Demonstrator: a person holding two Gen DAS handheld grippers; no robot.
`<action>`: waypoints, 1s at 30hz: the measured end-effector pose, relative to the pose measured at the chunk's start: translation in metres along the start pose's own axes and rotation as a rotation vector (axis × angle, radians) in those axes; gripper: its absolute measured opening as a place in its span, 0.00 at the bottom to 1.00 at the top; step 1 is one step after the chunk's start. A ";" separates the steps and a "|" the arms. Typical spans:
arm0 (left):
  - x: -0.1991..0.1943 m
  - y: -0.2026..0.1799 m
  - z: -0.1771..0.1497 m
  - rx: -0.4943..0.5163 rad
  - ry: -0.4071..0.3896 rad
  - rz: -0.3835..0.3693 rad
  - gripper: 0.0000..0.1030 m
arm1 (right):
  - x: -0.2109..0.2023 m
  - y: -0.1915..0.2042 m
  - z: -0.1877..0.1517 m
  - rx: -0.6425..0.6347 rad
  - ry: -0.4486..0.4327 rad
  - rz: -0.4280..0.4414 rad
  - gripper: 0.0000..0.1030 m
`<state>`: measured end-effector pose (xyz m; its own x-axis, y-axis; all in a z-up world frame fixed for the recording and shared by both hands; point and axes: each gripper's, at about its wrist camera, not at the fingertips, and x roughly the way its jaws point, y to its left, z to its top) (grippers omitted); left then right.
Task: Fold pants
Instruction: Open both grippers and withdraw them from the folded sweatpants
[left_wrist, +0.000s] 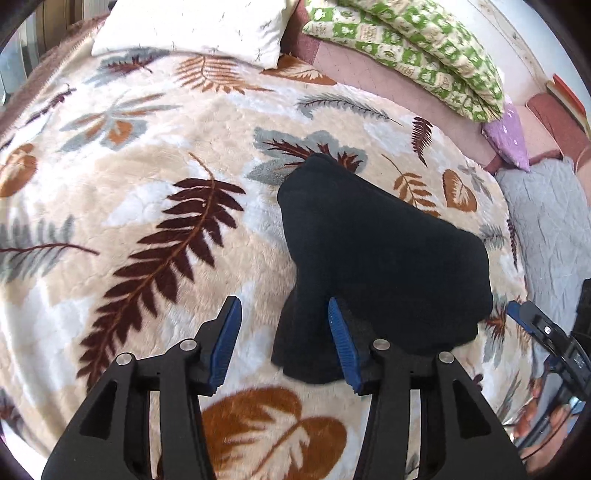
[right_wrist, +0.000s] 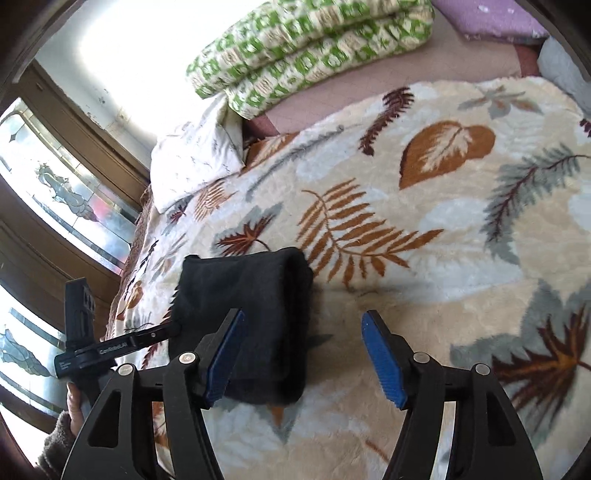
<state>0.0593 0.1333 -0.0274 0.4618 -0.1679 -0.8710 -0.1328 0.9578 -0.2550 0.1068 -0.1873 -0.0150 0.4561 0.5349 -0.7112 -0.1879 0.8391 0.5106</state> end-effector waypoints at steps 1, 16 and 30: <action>-0.004 -0.004 -0.007 0.015 -0.007 0.017 0.46 | -0.008 0.007 -0.005 -0.015 0.007 -0.024 0.74; -0.029 -0.067 -0.096 0.132 -0.170 0.280 0.65 | -0.070 0.070 -0.121 -0.196 -0.085 -0.450 1.00; -0.032 -0.119 -0.120 0.175 -0.200 0.216 0.66 | -0.109 0.046 -0.137 -0.144 -0.134 -0.479 1.00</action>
<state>-0.0453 -0.0035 -0.0196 0.6046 0.0755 -0.7929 -0.1014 0.9947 0.0173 -0.0711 -0.1936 0.0201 0.6261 0.0783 -0.7758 -0.0443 0.9969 0.0649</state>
